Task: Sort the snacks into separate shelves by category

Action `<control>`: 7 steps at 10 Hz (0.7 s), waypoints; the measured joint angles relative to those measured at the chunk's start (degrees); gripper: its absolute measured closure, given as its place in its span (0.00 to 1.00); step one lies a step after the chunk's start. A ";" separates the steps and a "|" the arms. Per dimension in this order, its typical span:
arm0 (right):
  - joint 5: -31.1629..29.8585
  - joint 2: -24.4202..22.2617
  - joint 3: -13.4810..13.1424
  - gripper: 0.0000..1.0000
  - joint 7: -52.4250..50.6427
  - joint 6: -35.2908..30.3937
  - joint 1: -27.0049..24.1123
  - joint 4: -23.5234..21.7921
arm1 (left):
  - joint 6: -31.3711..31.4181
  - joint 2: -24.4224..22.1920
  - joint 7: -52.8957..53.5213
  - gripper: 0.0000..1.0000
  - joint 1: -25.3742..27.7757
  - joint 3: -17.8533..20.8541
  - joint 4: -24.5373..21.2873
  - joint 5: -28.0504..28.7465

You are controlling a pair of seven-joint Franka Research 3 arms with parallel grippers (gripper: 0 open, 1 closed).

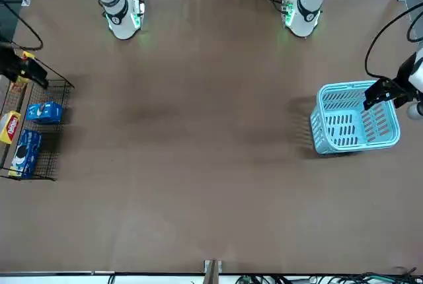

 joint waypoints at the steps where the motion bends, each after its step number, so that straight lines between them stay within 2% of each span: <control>1: 1.38 -0.04 -5.45 0.00 -0.24 -0.39 3.99 0.30 | 0.04 0.00 0.00 0.00 0.00 0.01 0.02 0.00; 2: 2.30 0.08 -9.73 0.00 -0.58 -0.34 7.26 0.29 | 0.09 0.00 0.00 0.00 0.00 0.01 0.04 0.00; 3: 2.49 0.29 -10.96 0.00 -0.64 -0.08 8.41 0.29 | 0.10 0.00 0.00 0.00 0.01 0.01 0.05 0.00; 7: 2.57 0.68 -10.00 0.00 -0.63 0.32 8.87 -0.39 | 0.11 0.00 0.00 0.00 0.00 0.00 0.14 0.00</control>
